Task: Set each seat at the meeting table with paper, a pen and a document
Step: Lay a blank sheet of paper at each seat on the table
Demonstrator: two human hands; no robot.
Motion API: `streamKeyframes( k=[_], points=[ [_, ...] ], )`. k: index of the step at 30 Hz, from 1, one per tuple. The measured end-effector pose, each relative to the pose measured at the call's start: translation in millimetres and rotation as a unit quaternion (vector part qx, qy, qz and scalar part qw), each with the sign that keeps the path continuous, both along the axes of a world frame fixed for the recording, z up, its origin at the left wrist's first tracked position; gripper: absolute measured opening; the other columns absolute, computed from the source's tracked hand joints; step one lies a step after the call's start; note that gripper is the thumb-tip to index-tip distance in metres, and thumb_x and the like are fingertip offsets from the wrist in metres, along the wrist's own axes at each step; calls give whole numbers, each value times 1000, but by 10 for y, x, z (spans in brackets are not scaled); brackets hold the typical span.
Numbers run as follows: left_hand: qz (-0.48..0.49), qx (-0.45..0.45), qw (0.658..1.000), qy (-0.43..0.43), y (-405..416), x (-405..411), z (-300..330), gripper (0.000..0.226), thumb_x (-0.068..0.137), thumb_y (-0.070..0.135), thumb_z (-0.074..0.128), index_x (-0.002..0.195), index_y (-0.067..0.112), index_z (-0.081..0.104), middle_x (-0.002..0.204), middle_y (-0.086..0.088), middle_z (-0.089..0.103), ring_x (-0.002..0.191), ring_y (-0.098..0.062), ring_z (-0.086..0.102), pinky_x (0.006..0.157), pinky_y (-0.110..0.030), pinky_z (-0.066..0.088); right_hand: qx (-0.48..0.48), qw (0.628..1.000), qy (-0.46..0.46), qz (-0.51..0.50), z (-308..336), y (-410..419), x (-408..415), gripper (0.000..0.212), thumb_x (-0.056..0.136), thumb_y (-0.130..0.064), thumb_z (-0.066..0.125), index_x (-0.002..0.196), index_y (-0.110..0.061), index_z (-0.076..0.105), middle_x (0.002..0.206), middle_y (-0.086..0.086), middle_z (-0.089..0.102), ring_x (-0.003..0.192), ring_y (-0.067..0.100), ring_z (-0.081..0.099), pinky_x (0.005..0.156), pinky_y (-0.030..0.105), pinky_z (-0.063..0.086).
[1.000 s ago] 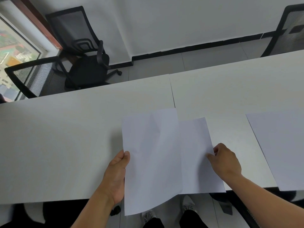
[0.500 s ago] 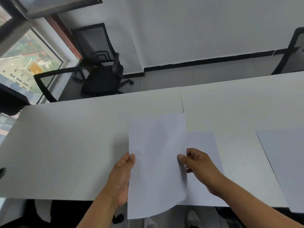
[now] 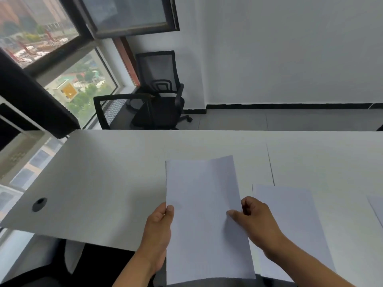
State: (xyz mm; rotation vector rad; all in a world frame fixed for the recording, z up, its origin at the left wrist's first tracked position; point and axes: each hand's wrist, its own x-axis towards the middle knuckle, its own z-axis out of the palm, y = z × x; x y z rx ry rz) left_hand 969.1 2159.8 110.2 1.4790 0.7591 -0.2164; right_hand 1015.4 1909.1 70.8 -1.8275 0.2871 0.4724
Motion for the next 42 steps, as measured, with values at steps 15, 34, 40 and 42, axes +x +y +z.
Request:
streamKeyframes(
  k=[15, 34, 40, 42],
  points=[
    [-19, -99, 995, 2, 2258, -166, -88, 33, 118, 21, 45, 129, 15, 75, 123, -10, 82, 111, -29, 80, 90, -44, 63, 10, 998, -9, -58, -48, 2143, -325, 16, 92, -21, 84, 85, -11, 74, 83, 10, 77, 70, 20, 69, 69, 42, 58],
    [5, -100, 993, 66, 2620, 164, -607, 30, 117, 21, 49, 127, 12, 76, 120, -11, 82, 102, -27, 81, 72, -34, 66, 19, 995, 62, -72, -685, 2434, -41, 11, 100, -16, 73, 96, -6, 73, 95, 12, 79, 79, 23, 71, 73, 41, 59],
    [11, -72, 994, 87, 2770, 232, -702, 29, 116, 24, 52, 125, 17, 78, 119, -11, 83, 104, -29, 78, 84, -40, 63, -9, 995, 83, -63, -942, 2426, 15, 22, 99, -25, 73, 96, -3, 70, 95, 20, 73, 73, 20, 61, 67, 39, 51],
    [24, -73, 993, 91, 2840, 238, -710, 29, 115, 25, 53, 127, 18, 78, 119, -10, 82, 112, -33, 76, 87, -42, 63, -52, 994, 78, -53, -1001, 2396, 35, 22, 99, -26, 71, 91, -5, 67, 86, 17, 72, 68, 19, 58, 64, 37, 48]
  ],
)
